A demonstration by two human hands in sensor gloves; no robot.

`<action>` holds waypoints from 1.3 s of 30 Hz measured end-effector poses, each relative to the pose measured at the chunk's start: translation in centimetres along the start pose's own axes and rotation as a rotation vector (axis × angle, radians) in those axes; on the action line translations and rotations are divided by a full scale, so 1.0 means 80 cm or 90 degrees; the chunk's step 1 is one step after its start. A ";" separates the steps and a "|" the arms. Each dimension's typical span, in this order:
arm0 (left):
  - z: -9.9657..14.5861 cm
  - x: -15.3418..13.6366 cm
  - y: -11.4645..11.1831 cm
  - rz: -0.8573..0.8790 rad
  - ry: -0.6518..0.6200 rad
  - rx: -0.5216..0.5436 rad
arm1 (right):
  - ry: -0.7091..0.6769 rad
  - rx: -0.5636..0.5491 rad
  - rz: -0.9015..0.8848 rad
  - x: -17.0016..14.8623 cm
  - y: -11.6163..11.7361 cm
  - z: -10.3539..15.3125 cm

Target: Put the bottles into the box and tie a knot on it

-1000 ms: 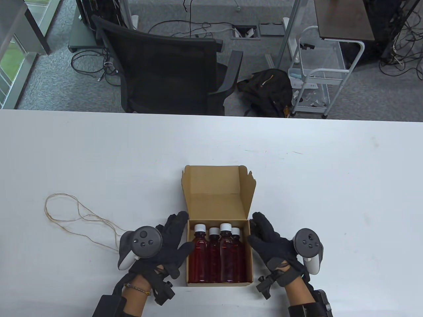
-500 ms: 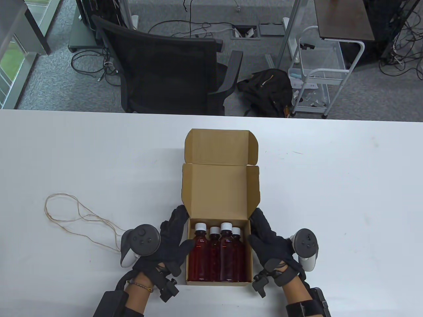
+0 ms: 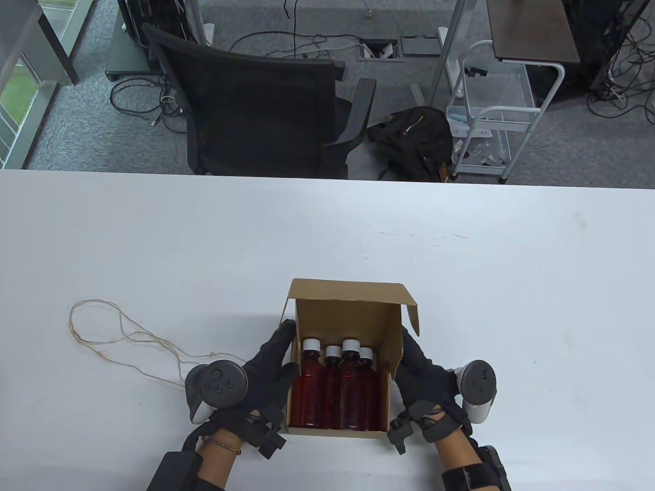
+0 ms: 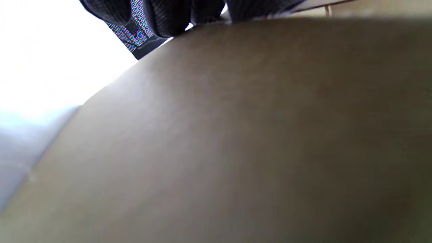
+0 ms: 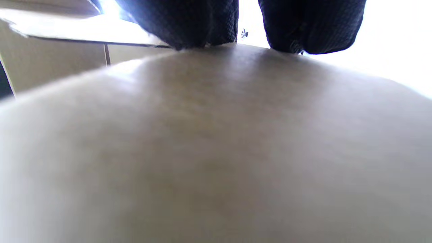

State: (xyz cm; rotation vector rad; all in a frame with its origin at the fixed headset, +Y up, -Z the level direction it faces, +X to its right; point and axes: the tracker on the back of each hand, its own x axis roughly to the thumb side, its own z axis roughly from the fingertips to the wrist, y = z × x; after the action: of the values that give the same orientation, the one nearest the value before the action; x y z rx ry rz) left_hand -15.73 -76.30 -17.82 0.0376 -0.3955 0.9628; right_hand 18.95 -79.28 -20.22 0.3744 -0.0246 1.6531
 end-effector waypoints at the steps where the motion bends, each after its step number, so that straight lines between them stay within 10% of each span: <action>1: 0.000 -0.001 0.001 0.001 -0.001 0.003 | 0.003 0.002 -0.016 -0.002 -0.001 0.000; 17: 0.002 -0.006 0.012 0.054 0.012 0.045 | -0.012 0.013 0.049 0.007 -0.001 -0.001; 33: 0.012 0.030 0.028 -0.242 -0.042 0.016 | -0.083 0.048 0.305 0.047 -0.013 0.002; 39: 0.022 0.041 0.064 -0.068 -0.064 0.047 | -0.109 0.013 0.236 0.076 -0.028 0.011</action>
State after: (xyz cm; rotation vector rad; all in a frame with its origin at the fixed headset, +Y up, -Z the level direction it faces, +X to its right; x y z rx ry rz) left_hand -18.76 -71.09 -15.78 0.1740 -0.4461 0.8712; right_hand 20.88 -73.32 -18.26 0.5513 -0.2176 1.9830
